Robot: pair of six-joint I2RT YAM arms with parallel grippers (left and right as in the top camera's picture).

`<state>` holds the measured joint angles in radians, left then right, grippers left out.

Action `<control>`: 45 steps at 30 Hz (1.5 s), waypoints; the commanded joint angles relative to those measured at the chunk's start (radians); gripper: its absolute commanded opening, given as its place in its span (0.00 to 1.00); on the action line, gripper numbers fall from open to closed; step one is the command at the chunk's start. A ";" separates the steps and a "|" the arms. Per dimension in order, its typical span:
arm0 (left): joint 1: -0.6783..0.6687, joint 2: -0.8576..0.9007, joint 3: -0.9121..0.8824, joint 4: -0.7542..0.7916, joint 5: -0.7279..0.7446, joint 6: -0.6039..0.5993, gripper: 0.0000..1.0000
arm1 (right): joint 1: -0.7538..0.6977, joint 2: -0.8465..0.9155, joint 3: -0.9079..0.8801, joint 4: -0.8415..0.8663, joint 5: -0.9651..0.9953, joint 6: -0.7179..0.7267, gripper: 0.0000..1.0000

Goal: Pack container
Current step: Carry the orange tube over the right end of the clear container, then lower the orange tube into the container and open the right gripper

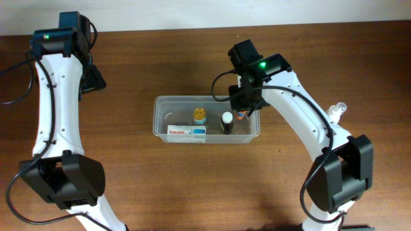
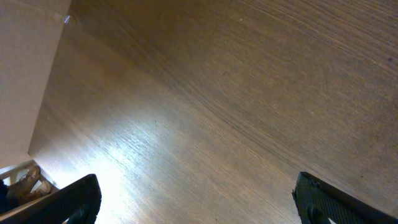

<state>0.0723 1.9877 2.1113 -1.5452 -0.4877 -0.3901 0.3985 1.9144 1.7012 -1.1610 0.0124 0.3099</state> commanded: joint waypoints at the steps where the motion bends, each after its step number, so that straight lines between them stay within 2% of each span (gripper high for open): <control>1: 0.000 -0.007 0.003 -0.001 -0.014 -0.006 0.99 | 0.006 0.007 -0.008 0.006 0.026 -0.007 0.23; 36: 0.000 -0.007 0.003 -0.001 -0.014 -0.006 0.99 | 0.006 0.008 -0.009 0.010 0.025 -0.006 0.23; 45: 0.000 -0.007 0.003 -0.001 -0.014 -0.006 0.99 | 0.006 0.008 -0.068 0.044 0.026 -0.006 0.23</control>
<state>0.0723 1.9877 2.1113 -1.5452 -0.4877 -0.3897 0.3985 1.9182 1.6562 -1.1255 0.0185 0.3096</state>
